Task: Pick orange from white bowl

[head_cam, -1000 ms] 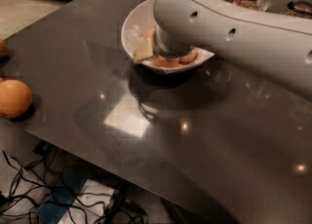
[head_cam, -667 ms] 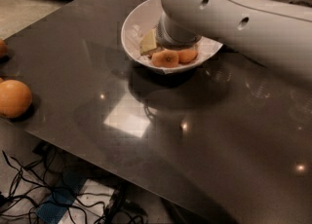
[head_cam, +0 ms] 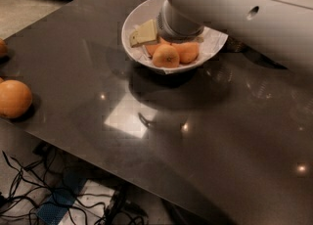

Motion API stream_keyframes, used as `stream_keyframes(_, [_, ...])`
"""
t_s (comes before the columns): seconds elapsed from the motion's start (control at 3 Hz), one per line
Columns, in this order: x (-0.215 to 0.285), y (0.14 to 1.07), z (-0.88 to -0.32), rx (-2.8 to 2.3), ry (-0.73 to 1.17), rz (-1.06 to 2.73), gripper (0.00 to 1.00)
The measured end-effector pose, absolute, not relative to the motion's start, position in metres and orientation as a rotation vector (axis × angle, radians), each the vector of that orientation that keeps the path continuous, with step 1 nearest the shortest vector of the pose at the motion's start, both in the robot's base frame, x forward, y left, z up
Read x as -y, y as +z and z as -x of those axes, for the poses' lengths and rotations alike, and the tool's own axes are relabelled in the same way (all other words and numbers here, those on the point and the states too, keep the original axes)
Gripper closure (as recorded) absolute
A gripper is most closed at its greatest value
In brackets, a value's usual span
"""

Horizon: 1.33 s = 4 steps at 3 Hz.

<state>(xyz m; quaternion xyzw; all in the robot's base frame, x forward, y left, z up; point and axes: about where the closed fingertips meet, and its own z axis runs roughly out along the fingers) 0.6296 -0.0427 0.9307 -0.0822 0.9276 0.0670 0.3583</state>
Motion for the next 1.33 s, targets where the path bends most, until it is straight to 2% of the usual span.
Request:
stream_keyframes(0.33, [0.0427, 0.9307, -0.6296, -2.393, 0.173, 0.212, 0.01])
stream_keyframes(1.0, [0.0418, 0.9283, -0.6296, -2.396, 0.165, 0.209, 0.37])
stream_keyframes(1.33, [0.0411, 0.9216, -0.6299, -2.406, 0.151, 0.207, 0.36])
